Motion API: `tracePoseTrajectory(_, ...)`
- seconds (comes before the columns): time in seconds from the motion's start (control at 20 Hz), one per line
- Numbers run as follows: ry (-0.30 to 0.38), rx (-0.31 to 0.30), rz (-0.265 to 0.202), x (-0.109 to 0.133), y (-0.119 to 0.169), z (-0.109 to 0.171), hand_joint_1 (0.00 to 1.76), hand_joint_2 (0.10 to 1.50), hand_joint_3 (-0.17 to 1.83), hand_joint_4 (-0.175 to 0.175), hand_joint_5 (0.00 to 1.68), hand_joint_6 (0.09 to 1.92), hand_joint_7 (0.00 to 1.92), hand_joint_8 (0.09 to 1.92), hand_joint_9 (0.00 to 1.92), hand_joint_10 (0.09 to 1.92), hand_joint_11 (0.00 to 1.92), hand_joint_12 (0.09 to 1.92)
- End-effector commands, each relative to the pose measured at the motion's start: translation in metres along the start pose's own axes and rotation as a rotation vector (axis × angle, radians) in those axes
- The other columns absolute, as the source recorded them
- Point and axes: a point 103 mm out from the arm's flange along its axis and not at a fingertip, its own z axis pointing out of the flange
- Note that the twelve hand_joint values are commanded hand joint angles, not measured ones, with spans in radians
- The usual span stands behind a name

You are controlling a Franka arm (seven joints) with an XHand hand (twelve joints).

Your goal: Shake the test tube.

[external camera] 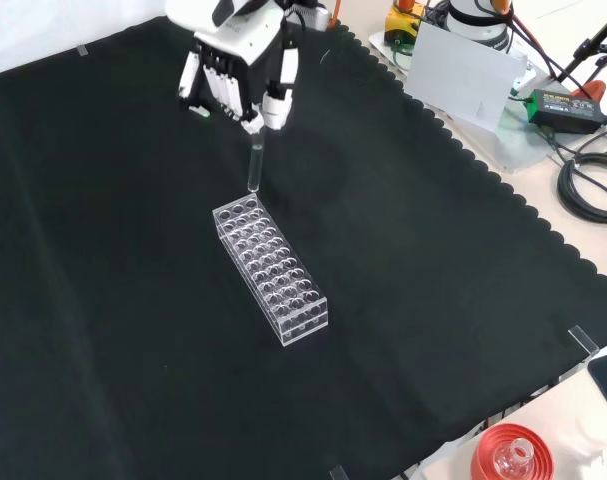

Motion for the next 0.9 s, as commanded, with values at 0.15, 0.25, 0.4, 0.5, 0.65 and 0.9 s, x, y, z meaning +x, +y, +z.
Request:
tracePoseTrajectory(0.15, 0.005, 0.004, 0.025, -0.006, -0.022, -0.011, 1.43, 0.77, 0.34, -0.175, 1.34, 0.39, 1.5, 0.4, 1.34, 0.21, 0.45, 1.39)
tracePoseTrajectory(0.25, 0.011, 0.001, 0.033, -0.008, -0.024, -0.013, 1.43, 0.77, 0.34, -0.175, 1.34, 0.39, 1.5, 0.4, 1.34, 0.21, 0.45, 1.39)
tracePoseTrajectory(0.4, 0.025, -0.002, 0.03, -0.003, -0.023, -0.013, 1.43, 0.77, 0.34, -0.175, 1.34, 0.39, 1.5, 0.4, 1.34, 0.21, 0.45, 1.39)
tracePoseTrajectory(0.5, 0.04, -0.006, 0.009, 0.008, -0.019, -0.014, 1.43, 0.77, 0.35, -0.175, 1.35, 0.39, 1.5, 0.4, 1.34, 0.21, 0.45, 1.39)
tracePoseTrajectory(0.65, 0.064, -0.018, -0.049, 0.036, -0.01, -0.019, 1.43, 0.77, 0.35, -0.175, 1.35, 0.39, 1.51, 0.4, 1.34, 0.21, 0.45, 1.39)
tracePoseTrajectory(0.9, 0.085, -0.027, -0.154, 0.083, 0.002, -0.024, 1.43, 0.77, 0.35, -0.175, 1.35, 0.39, 1.51, 0.4, 1.34, 0.21, 0.45, 1.39)
